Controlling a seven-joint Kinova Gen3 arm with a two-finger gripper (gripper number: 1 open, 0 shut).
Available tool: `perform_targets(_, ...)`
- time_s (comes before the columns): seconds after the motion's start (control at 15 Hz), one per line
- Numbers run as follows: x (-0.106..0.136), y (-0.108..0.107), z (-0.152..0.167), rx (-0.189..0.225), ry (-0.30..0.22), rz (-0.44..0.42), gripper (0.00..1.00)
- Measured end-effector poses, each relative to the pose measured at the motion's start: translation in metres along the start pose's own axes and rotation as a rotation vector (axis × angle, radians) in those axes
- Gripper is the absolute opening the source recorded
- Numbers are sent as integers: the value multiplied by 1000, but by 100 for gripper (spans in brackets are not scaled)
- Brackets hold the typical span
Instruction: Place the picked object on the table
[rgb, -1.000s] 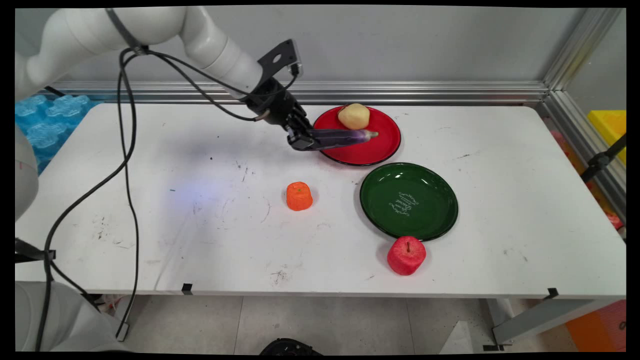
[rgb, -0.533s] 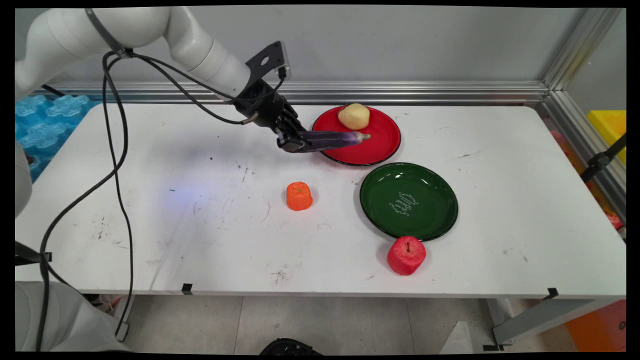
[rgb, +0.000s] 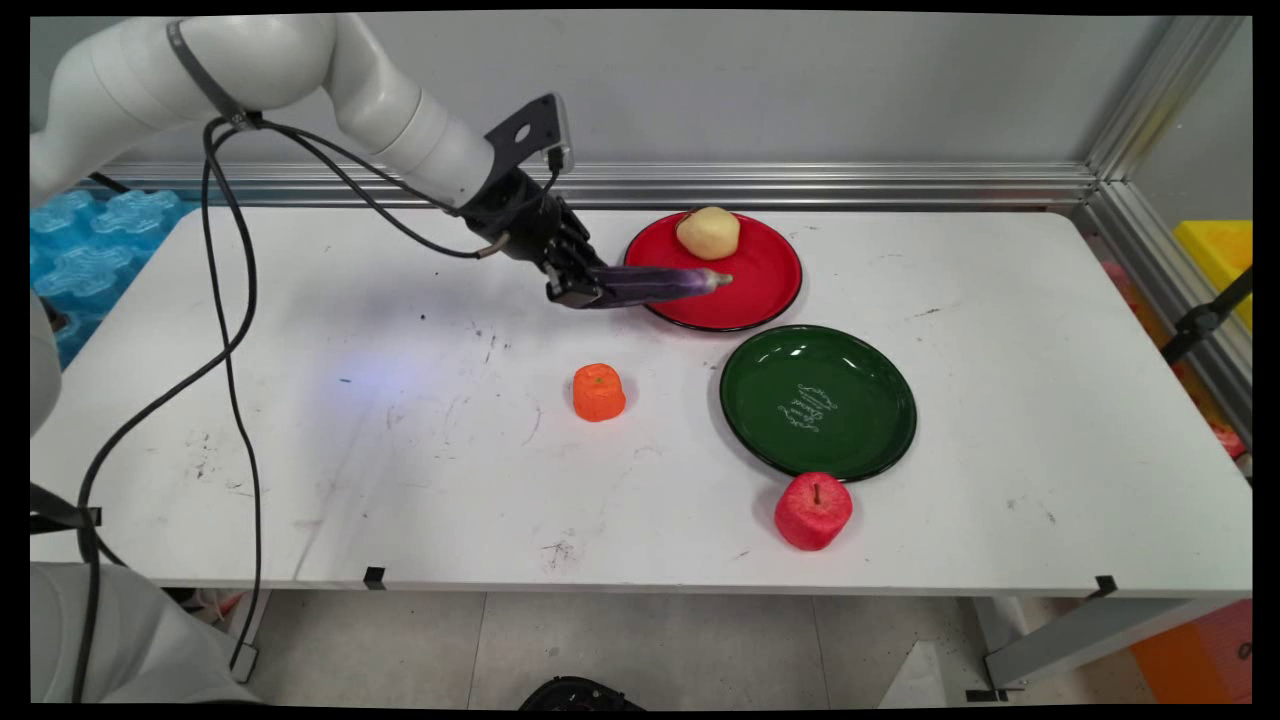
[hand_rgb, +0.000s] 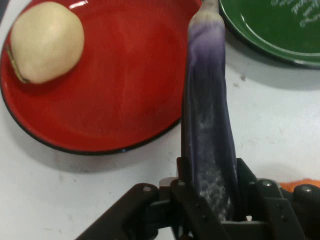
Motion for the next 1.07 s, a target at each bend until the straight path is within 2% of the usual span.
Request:
perform_targets(0.4, -18, 7, 7, -18, -38, 52, 0)
perform_targets(1.07, -40, 11, 34, -24, -60, 85, 0)
